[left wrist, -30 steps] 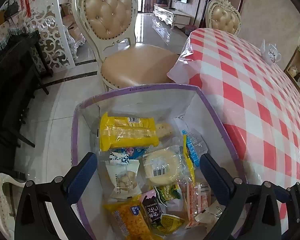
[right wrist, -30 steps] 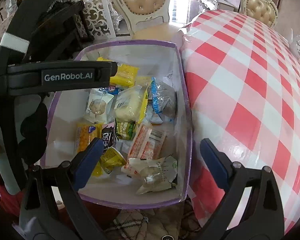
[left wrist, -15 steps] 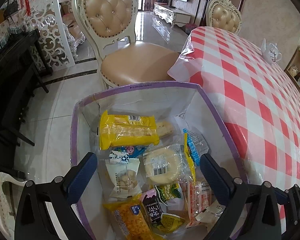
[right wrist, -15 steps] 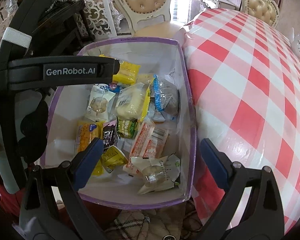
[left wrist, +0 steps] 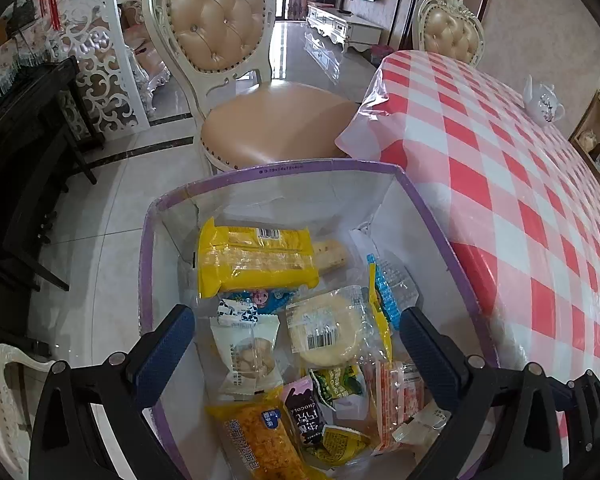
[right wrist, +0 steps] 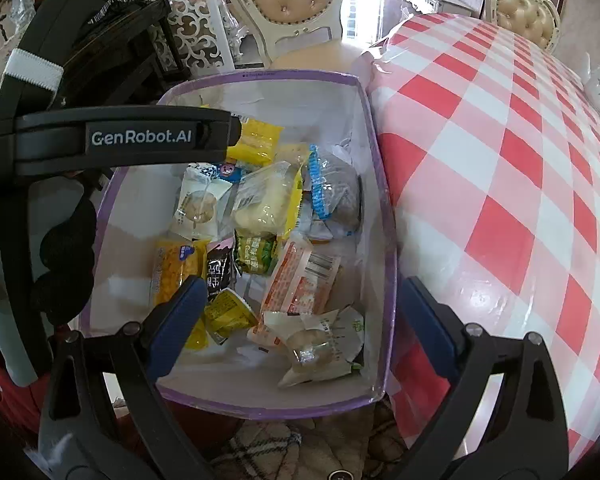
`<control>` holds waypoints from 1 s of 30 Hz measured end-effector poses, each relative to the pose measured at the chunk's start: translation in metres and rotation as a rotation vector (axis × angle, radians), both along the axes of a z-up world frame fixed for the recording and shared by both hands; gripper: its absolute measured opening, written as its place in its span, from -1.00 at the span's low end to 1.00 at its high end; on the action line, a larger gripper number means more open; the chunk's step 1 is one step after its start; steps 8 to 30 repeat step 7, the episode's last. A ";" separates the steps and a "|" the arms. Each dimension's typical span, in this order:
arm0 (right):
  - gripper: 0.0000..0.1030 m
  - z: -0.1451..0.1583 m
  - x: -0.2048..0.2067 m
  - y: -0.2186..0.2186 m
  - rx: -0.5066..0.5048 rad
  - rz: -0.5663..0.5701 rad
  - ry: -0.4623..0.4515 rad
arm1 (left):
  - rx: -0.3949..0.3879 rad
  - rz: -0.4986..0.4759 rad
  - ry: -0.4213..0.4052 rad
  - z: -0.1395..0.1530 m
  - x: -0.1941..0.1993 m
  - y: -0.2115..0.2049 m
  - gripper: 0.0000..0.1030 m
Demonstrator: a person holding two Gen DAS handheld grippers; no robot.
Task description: Organize snacks
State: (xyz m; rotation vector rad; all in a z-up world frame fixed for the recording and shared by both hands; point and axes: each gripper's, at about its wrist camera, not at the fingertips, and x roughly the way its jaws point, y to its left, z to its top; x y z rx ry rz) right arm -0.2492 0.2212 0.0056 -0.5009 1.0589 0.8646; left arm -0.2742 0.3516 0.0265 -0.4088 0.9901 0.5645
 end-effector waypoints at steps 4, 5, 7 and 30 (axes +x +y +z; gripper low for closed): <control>0.90 -0.002 0.000 0.000 -0.003 0.003 0.003 | 0.003 0.000 0.006 -0.002 0.000 0.000 1.00; 0.90 -0.002 0.000 0.000 -0.003 0.004 0.004 | 0.013 -0.001 0.007 -0.002 0.000 -0.001 1.00; 0.90 -0.002 0.001 0.000 -0.005 0.004 0.005 | 0.021 -0.006 0.010 -0.001 0.001 -0.002 1.00; 0.90 -0.002 0.001 0.000 -0.005 0.004 0.005 | 0.021 -0.006 0.010 -0.001 0.001 -0.002 1.00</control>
